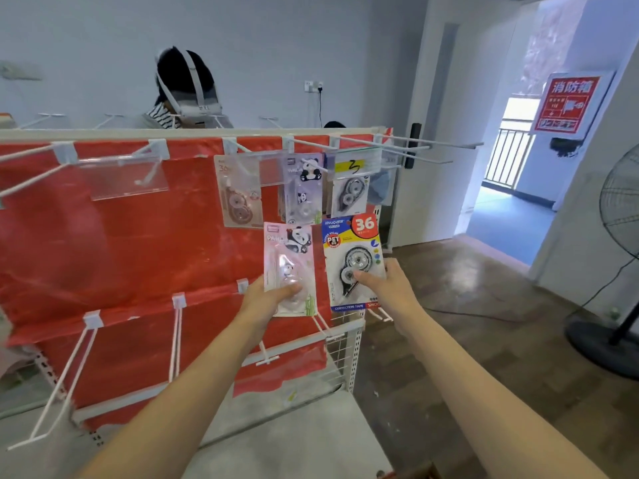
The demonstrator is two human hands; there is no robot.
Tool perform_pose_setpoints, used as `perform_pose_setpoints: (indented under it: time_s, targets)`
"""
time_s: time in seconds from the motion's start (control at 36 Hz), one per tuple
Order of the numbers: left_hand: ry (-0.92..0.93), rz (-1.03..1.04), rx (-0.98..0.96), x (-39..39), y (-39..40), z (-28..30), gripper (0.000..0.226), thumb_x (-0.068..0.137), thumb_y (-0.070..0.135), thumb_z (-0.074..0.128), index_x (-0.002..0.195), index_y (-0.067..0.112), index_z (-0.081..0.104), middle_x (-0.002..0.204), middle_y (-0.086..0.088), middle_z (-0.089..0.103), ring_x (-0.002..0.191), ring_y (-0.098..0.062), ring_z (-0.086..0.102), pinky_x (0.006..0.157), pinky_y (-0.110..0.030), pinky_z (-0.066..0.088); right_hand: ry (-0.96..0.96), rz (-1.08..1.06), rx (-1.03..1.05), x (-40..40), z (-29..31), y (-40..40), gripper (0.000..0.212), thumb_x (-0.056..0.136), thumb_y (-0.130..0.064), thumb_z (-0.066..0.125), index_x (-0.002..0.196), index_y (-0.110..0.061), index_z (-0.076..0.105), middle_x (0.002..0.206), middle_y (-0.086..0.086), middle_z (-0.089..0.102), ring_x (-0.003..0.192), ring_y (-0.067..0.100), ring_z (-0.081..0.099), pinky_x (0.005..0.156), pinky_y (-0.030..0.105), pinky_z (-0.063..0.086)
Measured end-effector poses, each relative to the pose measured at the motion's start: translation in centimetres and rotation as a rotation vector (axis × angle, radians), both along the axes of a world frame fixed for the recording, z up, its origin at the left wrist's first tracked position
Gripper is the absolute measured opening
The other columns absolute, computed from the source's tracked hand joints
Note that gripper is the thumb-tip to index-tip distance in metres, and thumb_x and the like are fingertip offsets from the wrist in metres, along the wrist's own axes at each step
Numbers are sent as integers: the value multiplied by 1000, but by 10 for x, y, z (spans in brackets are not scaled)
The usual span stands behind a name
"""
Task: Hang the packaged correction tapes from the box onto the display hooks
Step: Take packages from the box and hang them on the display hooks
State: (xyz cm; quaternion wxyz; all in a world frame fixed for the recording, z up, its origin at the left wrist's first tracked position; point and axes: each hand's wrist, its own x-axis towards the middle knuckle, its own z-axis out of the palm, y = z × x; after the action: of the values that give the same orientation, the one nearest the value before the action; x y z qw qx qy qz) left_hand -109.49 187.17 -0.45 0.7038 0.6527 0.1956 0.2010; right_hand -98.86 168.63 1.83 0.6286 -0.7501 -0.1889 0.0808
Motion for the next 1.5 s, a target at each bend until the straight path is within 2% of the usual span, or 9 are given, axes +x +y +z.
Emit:
perform_pose_setpoints:
  time_s: [0.08, 0.22, 0.47, 0.58, 0.69, 0.81, 0.94, 1.03, 1.5]
  targets:
    - [-48, 13, -15, 14, -13, 6, 43, 74, 19, 79, 114, 19, 63, 110, -4, 70, 107, -26, 63, 104, -50, 42, -45, -30, 22, 20, 14, -8, 49, 82, -29, 73, 121, -14, 47, 114, 0, 63, 100, 17, 64, 89, 40, 52]
    - [-110, 39, -45, 36, -36, 16, 28, 77, 9, 75, 95, 28, 63, 96, 8, 68, 105, -19, 62, 103, -40, 42, -225, -45, 43, 44, 38, -24, 40, 88, -25, 68, 118, -15, 44, 115, -2, 57, 94, 9, 56, 62, 5, 38]
    - [-131, 44, -46, 58, -66, 25, 34, 71, 13, 77, 101, 25, 64, 100, 5, 71, 103, -16, 64, 108, -46, 38, -154, -65, 71, 81, 39, -46, 55, 78, -37, 72, 120, -10, 48, 118, 5, 60, 108, 22, 59, 95, 49, 48]
    - [-142, 62, -29, 66, -79, 29, 43, 68, 16, 79, 108, 20, 64, 111, -5, 70, 110, -25, 62, 107, -51, 39, -156, -5, 100, 90, 40, -57, 46, 86, -25, 69, 121, -8, 46, 117, 3, 60, 107, 20, 60, 83, 33, 51]
    - [-159, 82, -28, 73, -91, 32, 36, 75, 10, 75, 109, 17, 63, 108, -2, 69, 110, -22, 62, 107, -46, 40, -184, 108, 130, 95, 47, -63, 32, 88, -17, 67, 109, -13, 43, 104, -5, 59, 106, 19, 61, 85, 34, 55]
    - [-181, 90, -28, 72, -101, 37, 48, 68, 17, 76, 113, 10, 63, 113, -9, 69, 109, -26, 63, 105, -47, 42, -220, 160, 131, 98, 52, -63, 34, 90, -17, 65, 115, -11, 43, 105, -5, 59, 98, 12, 62, 68, 13, 53]
    - [-159, 105, -3, 73, -106, 38, 49, 63, 23, 77, 109, 14, 64, 106, -7, 71, 104, -27, 64, 104, -50, 42, -173, 154, 111, 104, 51, -59, 44, 88, -22, 67, 124, -12, 44, 118, 1, 61, 109, 19, 62, 92, 40, 53]
    - [-155, 109, -14, 73, -108, 38, 49, 58, 26, 78, 104, 17, 65, 100, -4, 72, 102, -25, 65, 104, -49, 42, -163, 163, 114, 102, 49, -61, 45, 88, -20, 66, 126, -11, 44, 118, 0, 61, 111, 18, 60, 99, 42, 48]
    - [-127, 180, 37, 78, -102, 35, 44, 67, 20, 79, 109, 16, 66, 106, -6, 71, 105, -27, 64, 105, -50, 42, -149, 216, 124, 118, 40, -51, 40, 70, -49, 70, 100, -42, 45, 119, -3, 63, 110, 22, 62, 93, 52, 50]
